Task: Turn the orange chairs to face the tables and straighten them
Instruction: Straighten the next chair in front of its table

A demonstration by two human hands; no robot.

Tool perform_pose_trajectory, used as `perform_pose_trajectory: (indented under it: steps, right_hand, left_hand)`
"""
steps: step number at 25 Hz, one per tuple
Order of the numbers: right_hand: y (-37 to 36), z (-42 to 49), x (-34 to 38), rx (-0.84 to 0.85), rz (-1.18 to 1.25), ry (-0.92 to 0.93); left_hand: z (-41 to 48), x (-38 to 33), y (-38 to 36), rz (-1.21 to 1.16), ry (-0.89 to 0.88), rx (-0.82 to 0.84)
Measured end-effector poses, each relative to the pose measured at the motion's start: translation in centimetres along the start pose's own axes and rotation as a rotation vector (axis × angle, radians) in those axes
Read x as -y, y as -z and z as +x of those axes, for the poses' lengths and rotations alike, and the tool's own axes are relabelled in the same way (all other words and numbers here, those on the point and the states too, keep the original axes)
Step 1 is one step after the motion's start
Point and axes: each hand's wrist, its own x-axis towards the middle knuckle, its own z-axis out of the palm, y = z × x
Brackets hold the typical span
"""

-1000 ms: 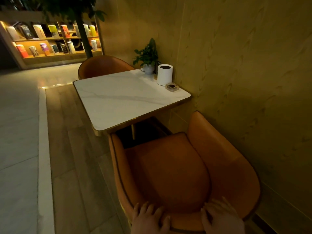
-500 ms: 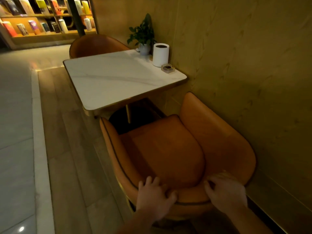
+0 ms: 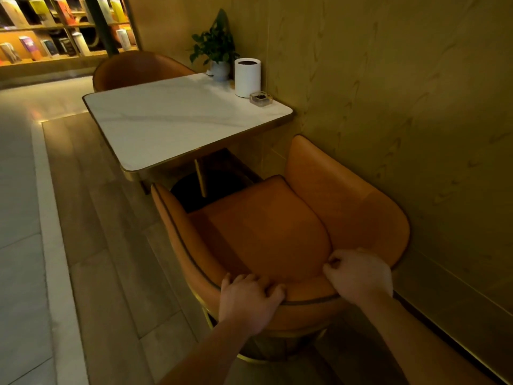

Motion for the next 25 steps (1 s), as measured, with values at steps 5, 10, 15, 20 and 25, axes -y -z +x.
perform_pose_trajectory:
  steps: [5, 10, 15, 20, 25]
  right_hand:
    - [-1.0, 0.9, -0.6, -0.112, -0.096, 0.028]
    - [-0.6, 3.5, -2.2, -0.107, 0.005, 0.042]
    - [-0.3, 5.8, -3.2, -0.078, -0.013, 0.071]
    - [-0.1, 6.9, -3.6, -0.041, -0.011, 0.08]
    - [0.4, 9.3, -3.9, -0.016, -0.014, 0.134]
  left_hand:
    - [0.8, -0.2, -0.7, 0.004, 0.015, -0.019]
    - [2.4, -2.3, -1.0, 0.029, 0.07, -0.009]
    - [4.1, -3.3, -1.4, 0.029, 0.075, -0.053]
    - [4.8, -4.0, -0.9, -0.011, 0.134, -0.053]
    - [6.4, -5.4, -0.2, -0.058, 0.212, -0.019]
